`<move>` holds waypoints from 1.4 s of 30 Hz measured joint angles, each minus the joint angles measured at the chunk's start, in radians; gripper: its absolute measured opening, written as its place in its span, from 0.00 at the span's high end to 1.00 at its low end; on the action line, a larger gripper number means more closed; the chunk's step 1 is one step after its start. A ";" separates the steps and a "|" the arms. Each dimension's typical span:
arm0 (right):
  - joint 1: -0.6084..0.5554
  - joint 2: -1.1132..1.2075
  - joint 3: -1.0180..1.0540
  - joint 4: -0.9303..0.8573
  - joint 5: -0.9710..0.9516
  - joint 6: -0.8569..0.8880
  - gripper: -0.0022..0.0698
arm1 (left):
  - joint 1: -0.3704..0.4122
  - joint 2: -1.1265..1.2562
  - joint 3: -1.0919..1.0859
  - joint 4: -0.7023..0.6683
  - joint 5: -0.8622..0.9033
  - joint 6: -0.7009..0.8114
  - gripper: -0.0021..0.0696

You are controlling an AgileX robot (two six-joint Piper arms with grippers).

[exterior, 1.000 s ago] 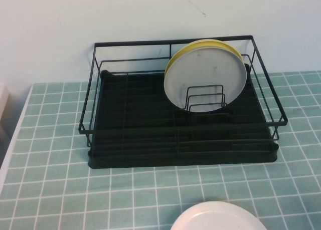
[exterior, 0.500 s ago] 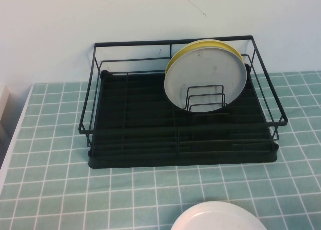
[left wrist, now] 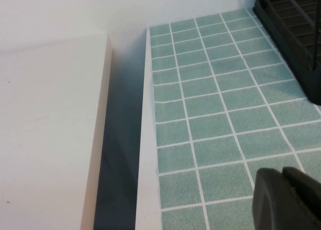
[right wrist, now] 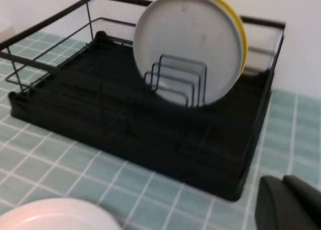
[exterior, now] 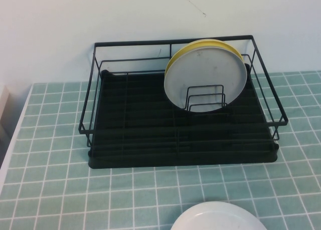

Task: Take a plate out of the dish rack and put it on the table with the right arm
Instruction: Grasp the plate from the shelf

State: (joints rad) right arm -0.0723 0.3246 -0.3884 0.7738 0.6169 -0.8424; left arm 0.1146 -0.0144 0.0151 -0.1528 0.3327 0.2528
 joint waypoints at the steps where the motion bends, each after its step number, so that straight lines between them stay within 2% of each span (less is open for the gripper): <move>1: 0.000 0.044 -0.044 0.005 -0.016 -0.063 0.97 | 0.000 0.000 0.000 0.000 0.000 0.000 0.98; 5: 0.000 0.205 -0.197 0.104 -0.074 -0.250 0.97 | 0.000 0.000 0.000 0.000 0.000 0.000 0.98; 10: 0.000 0.491 -0.412 0.124 0.098 -0.480 0.97 | 0.000 0.000 0.000 0.000 0.000 0.000 0.98; 18: 0.005 0.938 -0.813 0.071 0.351 -0.533 0.97 | 0.000 0.000 0.000 0.000 0.000 0.000 0.98; 22: 0.076 1.111 -1.011 -0.064 0.406 -0.533 0.96 | 0.000 0.000 0.000 0.000 0.000 0.000 0.98; 25: 0.157 1.209 -1.124 -0.196 0.408 -0.533 0.89 | 0.000 0.000 0.000 0.000 0.000 0.000 0.98; 32: 0.292 1.385 -1.259 -0.390 0.329 -0.488 0.51 | 0.000 0.000 0.000 0.000 0.000 0.000 0.98; 35: 0.328 1.440 -1.267 -0.442 0.238 -0.497 0.46 | 0.000 0.000 0.000 0.000 0.000 0.000 0.98; 42: 0.386 1.520 -1.267 -0.512 0.029 -0.502 0.44 | 0.000 0.000 0.000 0.000 0.000 0.000 0.98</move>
State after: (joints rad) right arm 0.3134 1.8448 -1.6556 0.2620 0.6464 -1.3444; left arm 0.1146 -0.0144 0.0151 -0.1528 0.3327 0.2528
